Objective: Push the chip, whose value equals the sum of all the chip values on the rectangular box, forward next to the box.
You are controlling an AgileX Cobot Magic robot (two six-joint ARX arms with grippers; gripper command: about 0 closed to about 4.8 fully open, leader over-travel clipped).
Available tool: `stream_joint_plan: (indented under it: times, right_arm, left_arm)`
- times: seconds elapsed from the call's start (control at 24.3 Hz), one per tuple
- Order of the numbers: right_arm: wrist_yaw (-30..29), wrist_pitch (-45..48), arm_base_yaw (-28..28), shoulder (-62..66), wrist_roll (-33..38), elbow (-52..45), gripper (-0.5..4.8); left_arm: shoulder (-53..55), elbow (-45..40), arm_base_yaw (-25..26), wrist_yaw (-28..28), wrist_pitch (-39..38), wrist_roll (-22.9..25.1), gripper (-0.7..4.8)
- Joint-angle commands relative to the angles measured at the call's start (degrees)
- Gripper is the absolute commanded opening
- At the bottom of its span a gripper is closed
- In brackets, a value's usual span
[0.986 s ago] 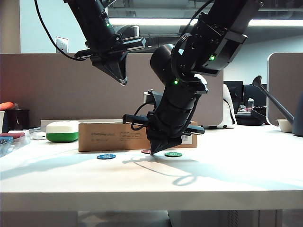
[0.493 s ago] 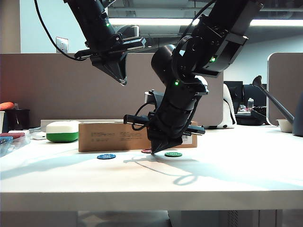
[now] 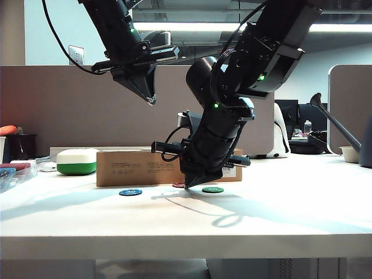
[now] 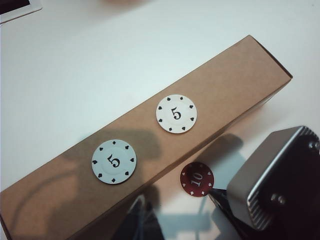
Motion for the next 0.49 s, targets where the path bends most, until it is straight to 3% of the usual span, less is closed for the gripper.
stream_joint_plan:
  times: [0.04, 0.49]
  right_arm:
    - [0.28, -1.38, -0.04, 0.46, -0.11, -0.31, -0.05]
    - [0.26, 2.97, -0.11, 0.46, -0.15, -0.31, -0.05]
  left_arm:
    - [-0.26, 0.15, -0.11, 0.11, 0.52, 0.04, -0.05]
    - [-0.26, 0.15, -0.09, 0.11, 0.52, 0.04, -0.05]
